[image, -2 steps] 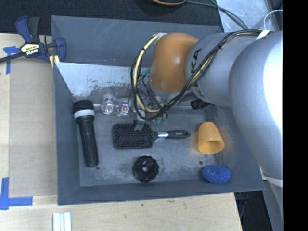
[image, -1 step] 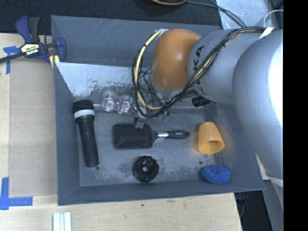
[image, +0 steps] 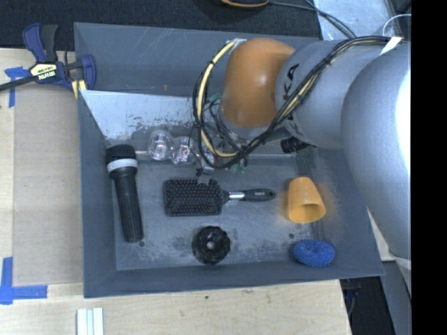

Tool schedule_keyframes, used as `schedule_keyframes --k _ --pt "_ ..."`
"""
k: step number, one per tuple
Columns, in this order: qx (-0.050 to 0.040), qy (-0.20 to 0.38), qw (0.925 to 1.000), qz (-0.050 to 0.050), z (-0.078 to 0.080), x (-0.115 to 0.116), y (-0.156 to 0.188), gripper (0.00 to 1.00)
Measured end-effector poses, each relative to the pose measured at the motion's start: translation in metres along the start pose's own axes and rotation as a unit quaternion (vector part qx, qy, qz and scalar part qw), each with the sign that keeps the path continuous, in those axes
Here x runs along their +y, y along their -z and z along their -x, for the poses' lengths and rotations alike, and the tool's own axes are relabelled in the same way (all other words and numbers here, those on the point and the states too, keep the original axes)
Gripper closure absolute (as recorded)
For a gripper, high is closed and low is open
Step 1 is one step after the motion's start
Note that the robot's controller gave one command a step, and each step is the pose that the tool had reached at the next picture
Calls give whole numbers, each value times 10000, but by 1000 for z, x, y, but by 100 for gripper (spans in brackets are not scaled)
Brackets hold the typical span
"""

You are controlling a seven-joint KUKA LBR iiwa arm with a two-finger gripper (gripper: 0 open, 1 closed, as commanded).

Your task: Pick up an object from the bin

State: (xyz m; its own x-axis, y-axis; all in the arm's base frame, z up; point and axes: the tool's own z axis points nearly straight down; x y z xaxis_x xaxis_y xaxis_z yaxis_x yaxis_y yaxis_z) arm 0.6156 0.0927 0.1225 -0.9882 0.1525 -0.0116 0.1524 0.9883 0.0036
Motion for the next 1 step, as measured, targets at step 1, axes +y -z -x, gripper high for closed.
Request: schedule_keyframes --k 1 --pt "-6 1 10000 2 0 0 8 100"
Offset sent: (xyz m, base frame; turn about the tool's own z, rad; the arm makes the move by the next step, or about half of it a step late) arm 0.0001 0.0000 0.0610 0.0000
